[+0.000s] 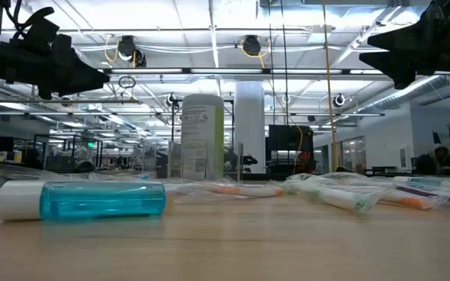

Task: Pick & Place toothbrushing station
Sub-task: Put the blue toothbrush into the transparent organizer

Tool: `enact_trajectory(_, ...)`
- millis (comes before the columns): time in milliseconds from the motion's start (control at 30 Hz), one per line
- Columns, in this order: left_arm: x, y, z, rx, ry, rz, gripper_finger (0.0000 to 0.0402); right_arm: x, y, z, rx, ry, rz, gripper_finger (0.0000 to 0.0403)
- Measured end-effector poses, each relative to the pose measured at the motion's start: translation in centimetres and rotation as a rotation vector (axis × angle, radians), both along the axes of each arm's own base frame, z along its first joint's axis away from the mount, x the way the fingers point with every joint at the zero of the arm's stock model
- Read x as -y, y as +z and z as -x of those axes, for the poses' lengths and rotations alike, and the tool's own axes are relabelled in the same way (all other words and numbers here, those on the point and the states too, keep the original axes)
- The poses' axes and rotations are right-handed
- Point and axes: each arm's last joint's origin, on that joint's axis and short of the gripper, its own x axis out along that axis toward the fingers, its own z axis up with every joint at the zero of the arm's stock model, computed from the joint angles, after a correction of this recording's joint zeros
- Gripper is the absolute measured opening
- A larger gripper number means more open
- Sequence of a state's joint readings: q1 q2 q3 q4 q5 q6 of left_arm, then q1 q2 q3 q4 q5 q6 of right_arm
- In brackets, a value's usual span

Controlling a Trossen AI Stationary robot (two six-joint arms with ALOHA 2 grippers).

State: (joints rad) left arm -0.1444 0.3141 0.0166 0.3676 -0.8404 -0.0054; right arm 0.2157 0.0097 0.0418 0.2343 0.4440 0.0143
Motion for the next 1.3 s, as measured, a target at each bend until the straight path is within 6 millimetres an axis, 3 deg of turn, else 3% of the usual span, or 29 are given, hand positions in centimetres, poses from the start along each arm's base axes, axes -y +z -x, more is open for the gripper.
enact_trajectory(1300,0.03,-0.04,-0.02,0.018,-0.013,0.027,0.0186,-0.01,-0.27,-0.05,-0.016,0.010,-0.044,0.0224)
